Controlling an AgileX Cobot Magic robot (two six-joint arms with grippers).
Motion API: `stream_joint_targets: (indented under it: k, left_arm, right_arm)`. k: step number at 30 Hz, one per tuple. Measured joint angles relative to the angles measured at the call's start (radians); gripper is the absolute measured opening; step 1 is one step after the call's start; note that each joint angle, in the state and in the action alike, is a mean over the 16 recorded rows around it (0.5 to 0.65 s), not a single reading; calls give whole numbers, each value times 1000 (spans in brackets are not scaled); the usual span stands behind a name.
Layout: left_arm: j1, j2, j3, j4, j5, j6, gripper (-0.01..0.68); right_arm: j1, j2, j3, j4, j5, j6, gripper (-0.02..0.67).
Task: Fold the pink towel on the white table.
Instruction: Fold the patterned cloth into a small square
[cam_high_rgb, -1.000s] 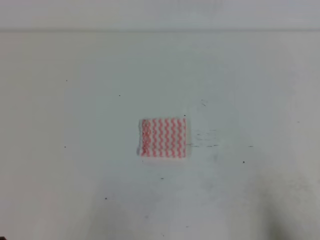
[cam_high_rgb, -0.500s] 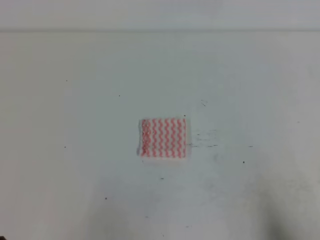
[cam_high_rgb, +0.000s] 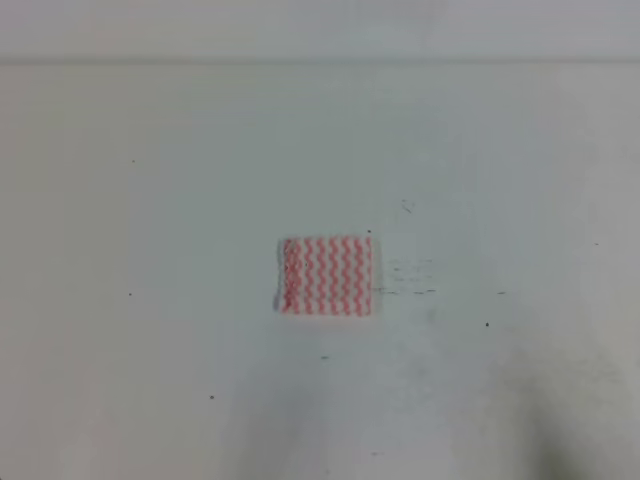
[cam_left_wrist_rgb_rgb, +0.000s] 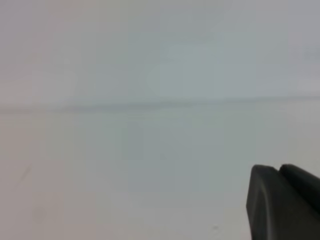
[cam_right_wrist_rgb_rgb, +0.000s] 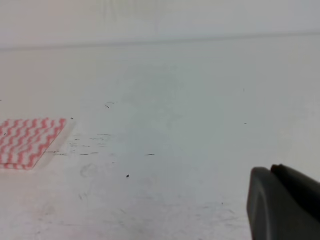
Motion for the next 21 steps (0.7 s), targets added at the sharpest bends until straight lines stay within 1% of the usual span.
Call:
stream_joint_targets:
  k: [6, 9, 11, 13, 21]
  left_arm:
    - [129, -91, 0, 551, 192, -510, -4]
    - [180, -132, 3, 741, 270, -704, -4]
    - [203, -155, 5, 808, 313, -780, -4]
    - [220, -175, 8, 840, 351, -819, -4]
    - [237, -204, 16, 864, 441, -837, -4]
  right_arm:
    - [0, -4, 4, 0, -3, 0, -18]
    - [0, -5, 5, 0, -4, 0, -18]
    - [0, -6, 7, 0, -5, 0, -18]
    - [0, -6, 7, 0, -5, 0, -18]
    - [0, -4, 5, 1, -5, 0, -18]
